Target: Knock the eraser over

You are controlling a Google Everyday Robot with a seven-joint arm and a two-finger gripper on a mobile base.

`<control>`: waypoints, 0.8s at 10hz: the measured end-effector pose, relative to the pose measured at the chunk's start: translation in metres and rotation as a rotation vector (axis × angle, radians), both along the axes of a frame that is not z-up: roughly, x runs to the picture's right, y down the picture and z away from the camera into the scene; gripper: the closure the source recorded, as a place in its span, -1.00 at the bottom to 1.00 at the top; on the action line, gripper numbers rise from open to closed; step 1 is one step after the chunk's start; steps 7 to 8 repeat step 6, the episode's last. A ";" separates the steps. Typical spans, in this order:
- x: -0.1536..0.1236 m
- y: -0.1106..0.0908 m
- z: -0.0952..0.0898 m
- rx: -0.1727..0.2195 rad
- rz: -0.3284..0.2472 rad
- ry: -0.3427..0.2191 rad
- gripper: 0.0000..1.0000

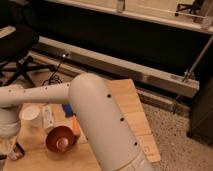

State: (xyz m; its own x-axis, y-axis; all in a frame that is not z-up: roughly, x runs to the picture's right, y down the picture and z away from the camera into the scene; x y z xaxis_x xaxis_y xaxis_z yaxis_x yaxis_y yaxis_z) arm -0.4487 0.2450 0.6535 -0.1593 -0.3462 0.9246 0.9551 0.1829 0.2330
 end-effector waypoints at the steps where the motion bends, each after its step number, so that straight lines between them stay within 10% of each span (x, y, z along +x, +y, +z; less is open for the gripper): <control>1: -0.003 -0.024 0.011 0.078 0.057 0.015 1.00; 3: -0.004 -0.072 0.020 0.208 0.160 0.037 1.00; 8: -0.007 -0.077 0.018 0.226 0.171 0.034 0.57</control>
